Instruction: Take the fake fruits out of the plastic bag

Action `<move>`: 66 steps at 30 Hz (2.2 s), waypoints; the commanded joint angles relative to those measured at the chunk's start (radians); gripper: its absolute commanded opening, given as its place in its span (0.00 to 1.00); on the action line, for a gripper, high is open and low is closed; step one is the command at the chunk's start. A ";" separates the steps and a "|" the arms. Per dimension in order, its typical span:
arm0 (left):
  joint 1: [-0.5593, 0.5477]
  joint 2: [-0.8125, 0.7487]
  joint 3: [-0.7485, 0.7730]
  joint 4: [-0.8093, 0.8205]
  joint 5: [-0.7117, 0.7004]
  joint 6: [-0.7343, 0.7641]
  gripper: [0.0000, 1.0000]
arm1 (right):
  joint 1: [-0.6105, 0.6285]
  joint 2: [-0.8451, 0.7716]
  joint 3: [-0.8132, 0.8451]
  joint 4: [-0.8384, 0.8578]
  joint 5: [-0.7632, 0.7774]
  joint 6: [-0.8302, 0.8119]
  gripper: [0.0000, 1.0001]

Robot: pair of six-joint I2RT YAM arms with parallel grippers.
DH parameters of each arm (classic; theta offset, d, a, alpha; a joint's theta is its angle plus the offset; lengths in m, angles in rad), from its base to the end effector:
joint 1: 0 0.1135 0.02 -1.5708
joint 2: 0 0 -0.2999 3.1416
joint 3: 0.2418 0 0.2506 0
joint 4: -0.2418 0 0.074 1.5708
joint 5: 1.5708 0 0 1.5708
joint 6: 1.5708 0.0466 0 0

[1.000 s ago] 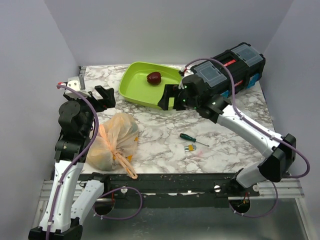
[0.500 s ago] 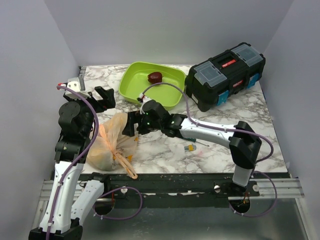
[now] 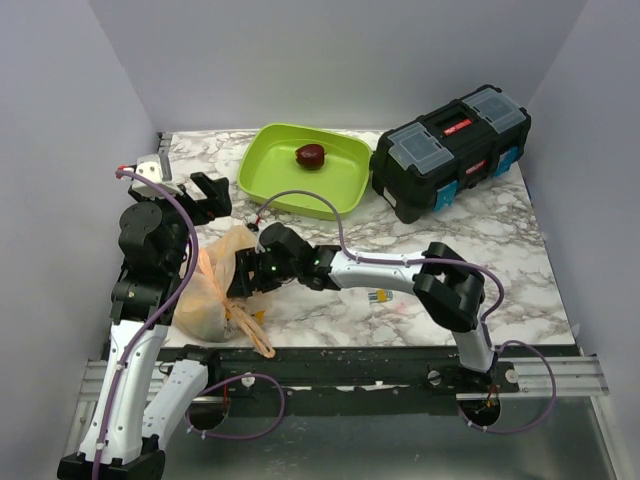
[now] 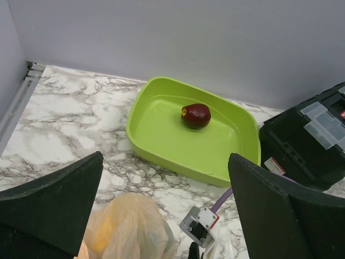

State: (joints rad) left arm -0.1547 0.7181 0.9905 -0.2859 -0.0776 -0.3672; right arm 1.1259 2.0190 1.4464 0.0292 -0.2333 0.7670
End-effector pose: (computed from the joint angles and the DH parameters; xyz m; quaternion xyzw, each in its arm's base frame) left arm 0.1318 -0.0169 0.4324 -0.1025 0.7044 -0.1544 0.6852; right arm 0.2008 0.4461 0.2407 -0.2107 0.8409 0.4552 0.2031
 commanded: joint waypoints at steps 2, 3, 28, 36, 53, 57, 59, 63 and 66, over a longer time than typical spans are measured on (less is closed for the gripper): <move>-0.005 -0.003 -0.007 0.010 0.012 -0.013 0.98 | 0.008 0.048 0.065 0.038 -0.034 0.005 0.67; -0.005 -0.003 -0.007 0.011 0.015 -0.015 0.98 | 0.009 0.055 0.073 0.038 -0.035 0.005 0.65; -0.005 0.031 -0.004 0.011 0.051 -0.032 0.98 | 0.008 0.153 0.137 0.063 -0.164 0.017 0.39; -0.006 0.061 0.013 0.001 0.151 -0.020 0.96 | 0.008 0.118 0.100 0.089 -0.141 0.007 0.14; -0.009 0.055 -0.030 -0.304 0.403 -0.095 0.98 | -0.035 -0.102 -0.148 0.143 -0.030 0.078 0.01; -0.011 -0.071 -0.181 -0.270 0.526 -0.170 0.94 | -0.066 -0.194 -0.250 0.145 0.034 0.115 0.01; -0.029 -0.114 -0.238 -0.261 0.574 -0.207 0.91 | -0.090 -0.229 -0.291 0.147 0.045 0.133 0.01; -0.212 -0.089 -0.248 -0.295 0.470 -0.212 0.91 | -0.141 -0.286 -0.366 0.170 0.043 0.155 0.01; -0.403 -0.007 -0.172 -0.375 0.272 -0.189 0.89 | -0.179 -0.322 -0.410 0.180 0.045 0.167 0.01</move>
State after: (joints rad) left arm -0.3695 0.6338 0.7418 -0.5842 0.3763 -0.5507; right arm 0.9863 1.7504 1.0893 0.1677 -0.2287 0.8997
